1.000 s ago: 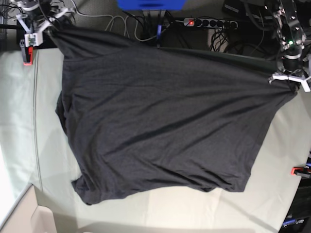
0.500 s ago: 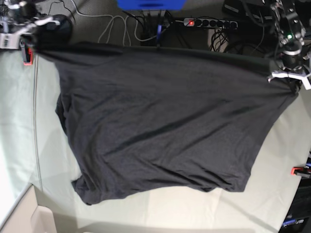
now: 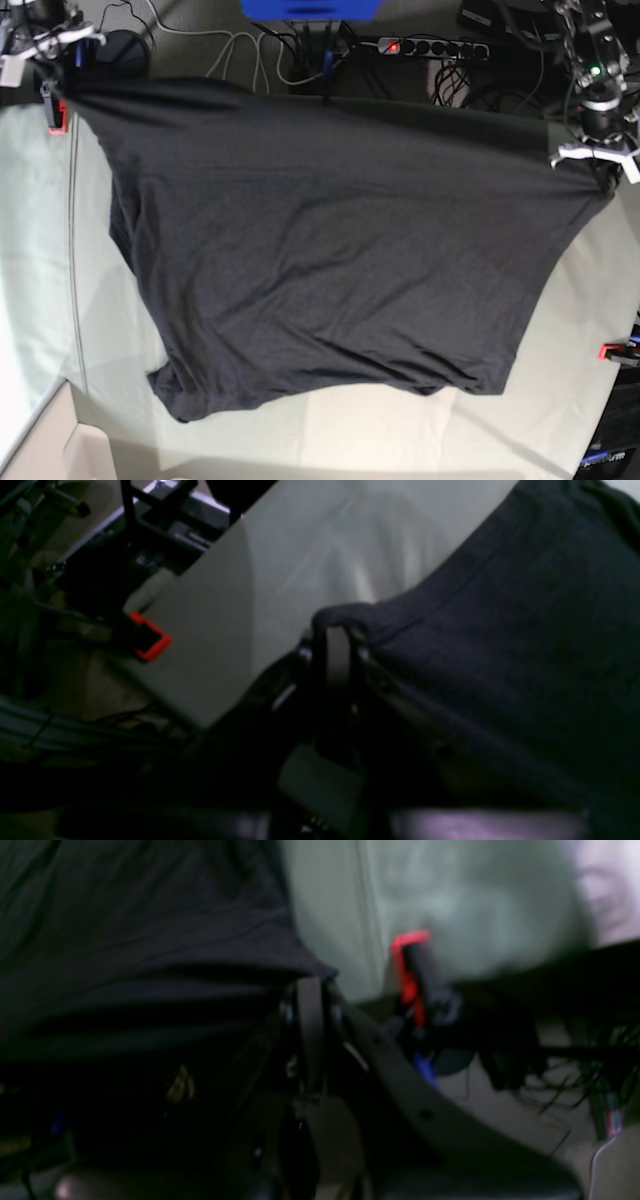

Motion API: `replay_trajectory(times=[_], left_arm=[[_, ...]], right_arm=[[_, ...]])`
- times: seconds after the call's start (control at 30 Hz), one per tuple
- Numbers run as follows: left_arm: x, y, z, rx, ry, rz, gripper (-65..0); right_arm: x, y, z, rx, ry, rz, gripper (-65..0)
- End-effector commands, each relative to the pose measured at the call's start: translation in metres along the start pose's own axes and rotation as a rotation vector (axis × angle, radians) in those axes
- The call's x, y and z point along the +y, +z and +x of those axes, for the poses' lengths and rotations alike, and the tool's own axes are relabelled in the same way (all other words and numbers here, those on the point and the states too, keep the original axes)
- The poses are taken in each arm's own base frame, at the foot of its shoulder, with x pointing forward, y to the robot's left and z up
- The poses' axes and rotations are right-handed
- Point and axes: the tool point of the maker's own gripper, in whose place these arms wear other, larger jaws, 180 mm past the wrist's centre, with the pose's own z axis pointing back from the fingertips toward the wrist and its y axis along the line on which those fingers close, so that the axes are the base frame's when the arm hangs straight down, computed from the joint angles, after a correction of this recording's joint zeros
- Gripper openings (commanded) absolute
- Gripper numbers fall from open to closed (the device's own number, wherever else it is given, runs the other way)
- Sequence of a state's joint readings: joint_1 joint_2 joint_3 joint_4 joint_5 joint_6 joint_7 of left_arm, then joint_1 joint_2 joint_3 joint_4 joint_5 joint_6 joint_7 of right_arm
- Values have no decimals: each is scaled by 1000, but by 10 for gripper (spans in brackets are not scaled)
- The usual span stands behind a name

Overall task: Layout the t-shirt on the table in an organized manner, then fold the t-shirt properly
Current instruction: 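Lift the held edge with both grippers and fold it over the shirt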

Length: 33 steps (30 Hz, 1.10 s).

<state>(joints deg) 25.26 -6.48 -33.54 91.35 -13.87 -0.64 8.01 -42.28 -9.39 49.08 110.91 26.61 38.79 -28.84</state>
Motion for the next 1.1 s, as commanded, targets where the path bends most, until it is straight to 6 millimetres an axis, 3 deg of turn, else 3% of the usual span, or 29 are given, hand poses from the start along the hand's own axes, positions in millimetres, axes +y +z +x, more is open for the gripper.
replay_trajectory(times=[0.0, 0.23, 0.37, 0.8, 1.07], left_arm=[[4, 0, 11, -41, -15, 7, -648], [10, 1, -10, 14, -13, 20, -648], [9, 0, -10, 12, -9, 20, -648], [-11, -25, 31, -91, 38, 2, -646], [-37, -41, 22, -62, 45, -52, -646]], right_arm=[[6, 3, 6, -27, 15, 31, -650], [34, -10, -6, 23, 59, 106, -650], [44, -22, 2, 7, 96, 121, -650], [49, -51, 63, -164, 103, 109, -650], [57, -67, 93, -232, 134, 102, -650]])
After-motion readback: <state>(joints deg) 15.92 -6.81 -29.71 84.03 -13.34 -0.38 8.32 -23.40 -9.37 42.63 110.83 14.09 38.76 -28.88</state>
